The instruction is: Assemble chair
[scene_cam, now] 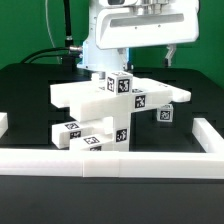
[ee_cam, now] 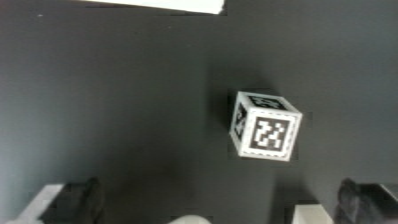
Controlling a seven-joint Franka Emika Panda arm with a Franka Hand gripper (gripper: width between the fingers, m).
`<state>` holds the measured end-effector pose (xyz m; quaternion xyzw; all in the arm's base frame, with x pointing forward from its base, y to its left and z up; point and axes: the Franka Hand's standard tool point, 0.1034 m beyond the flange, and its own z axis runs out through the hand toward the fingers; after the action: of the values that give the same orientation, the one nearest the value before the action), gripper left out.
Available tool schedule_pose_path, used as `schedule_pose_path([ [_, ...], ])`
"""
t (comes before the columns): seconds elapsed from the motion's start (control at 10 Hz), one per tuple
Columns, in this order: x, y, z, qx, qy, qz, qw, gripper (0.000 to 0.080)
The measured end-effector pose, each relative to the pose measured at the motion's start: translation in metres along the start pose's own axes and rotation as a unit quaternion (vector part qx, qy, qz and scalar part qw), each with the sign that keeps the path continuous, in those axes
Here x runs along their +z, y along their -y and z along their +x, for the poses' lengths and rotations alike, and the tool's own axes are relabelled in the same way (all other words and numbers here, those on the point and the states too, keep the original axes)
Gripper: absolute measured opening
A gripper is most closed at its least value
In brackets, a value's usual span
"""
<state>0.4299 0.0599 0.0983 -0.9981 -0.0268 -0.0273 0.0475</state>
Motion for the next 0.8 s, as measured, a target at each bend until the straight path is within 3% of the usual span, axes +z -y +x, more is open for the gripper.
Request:
schedule_pose_path([
  [0.4,0.009,-0.002,0.04,-0.008,-0.007,-0.004,1.0,0.0649],
  [0.6,0.019,0.002,0.042,-0.006,-0.001,-0.006,1.0,0.0649],
  [0.8,0.015,0.004,0.042,0.001,0.0,-0.004,1.0,0.0649],
])
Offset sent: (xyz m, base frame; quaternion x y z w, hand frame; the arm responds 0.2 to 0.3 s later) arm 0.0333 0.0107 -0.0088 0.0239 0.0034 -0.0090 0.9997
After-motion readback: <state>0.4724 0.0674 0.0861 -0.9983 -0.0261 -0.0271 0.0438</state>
